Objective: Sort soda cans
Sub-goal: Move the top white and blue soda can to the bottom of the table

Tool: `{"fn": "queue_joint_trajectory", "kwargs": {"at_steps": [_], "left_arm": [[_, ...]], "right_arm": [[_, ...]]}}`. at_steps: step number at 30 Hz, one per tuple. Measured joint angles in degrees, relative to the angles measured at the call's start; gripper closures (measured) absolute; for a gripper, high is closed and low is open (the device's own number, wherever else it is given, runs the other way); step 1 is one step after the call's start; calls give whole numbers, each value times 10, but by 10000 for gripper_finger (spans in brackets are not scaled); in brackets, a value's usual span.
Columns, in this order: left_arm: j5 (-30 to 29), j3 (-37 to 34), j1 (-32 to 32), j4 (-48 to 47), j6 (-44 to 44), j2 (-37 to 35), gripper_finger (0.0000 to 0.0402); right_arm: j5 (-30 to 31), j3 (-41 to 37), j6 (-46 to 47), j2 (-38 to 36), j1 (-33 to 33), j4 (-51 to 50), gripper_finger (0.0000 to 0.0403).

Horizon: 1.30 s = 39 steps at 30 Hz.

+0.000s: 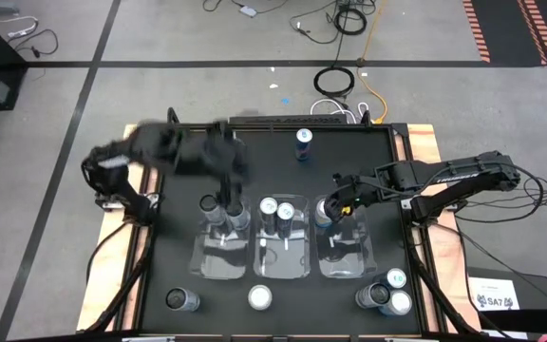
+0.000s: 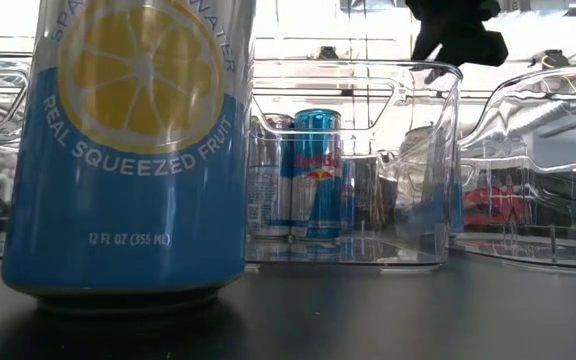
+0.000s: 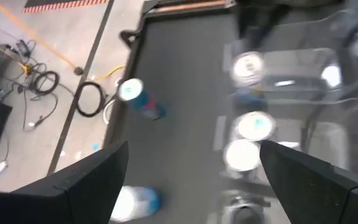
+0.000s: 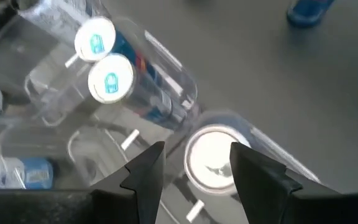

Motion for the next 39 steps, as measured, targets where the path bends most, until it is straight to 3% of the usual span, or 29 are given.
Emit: {"fn": "queue_joint_trajectory", "kwargs": {"at_steps": [4,8,13,19,29,39], "left_arm": [[104,0,135,14,89,-10,29],[231,-11,273,45,126,-9,29],[310,-114,409,101,107,-5,29],[395,-268,505,169,110,-8,29],[393,-493,604,350,110,-62,29],[390,-514,610,373,97,-62,29]], "right_arm": [[3,0,3,0,0,22,229],[20,0,34,0,0,32,229],[74,0,76,0,0,47,229],[81,0,124,0,0,52,229],[79,0,147,25,0,54,229],[79,0,145,57,-1,56,229]]}}
